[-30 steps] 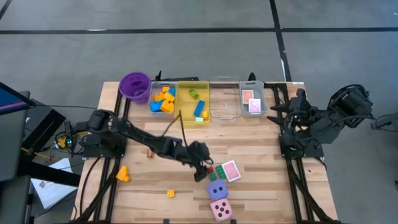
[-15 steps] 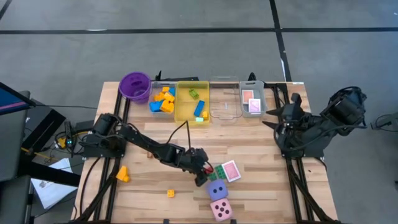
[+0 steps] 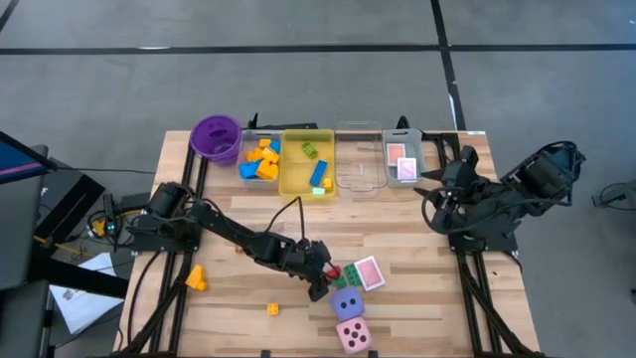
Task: Pick & Place Toys
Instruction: Put the small red game piece into the yellow bin
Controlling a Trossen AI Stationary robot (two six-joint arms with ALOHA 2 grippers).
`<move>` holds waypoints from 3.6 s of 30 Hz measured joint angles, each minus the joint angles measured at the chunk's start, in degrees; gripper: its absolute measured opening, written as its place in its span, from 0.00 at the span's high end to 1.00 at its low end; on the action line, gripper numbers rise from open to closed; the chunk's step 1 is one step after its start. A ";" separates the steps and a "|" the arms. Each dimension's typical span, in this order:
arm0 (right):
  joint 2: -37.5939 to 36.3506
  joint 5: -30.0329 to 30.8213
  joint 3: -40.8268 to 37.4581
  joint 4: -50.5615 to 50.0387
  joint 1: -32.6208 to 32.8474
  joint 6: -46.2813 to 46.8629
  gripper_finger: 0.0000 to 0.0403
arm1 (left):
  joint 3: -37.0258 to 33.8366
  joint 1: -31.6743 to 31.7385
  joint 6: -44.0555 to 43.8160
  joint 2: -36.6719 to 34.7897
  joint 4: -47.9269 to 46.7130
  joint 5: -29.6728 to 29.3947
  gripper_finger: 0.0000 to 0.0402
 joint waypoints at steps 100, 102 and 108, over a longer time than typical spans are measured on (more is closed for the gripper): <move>-0.04 -2.03 0.02 0.14 -7.45 -3.03 0.58 | -0.04 38.22 19.56 -21.49 2.68 -17.79 0.77; -0.03 -2.04 0.00 0.23 -7.45 -3.01 0.58 | -0.04 39.29 19.50 -21.12 1.47 -17.47 0.76; -0.03 -2.05 0.02 1.19 -7.45 -2.97 0.58 | -0.04 39.39 19.41 -18.89 -2.94 -16.02 0.69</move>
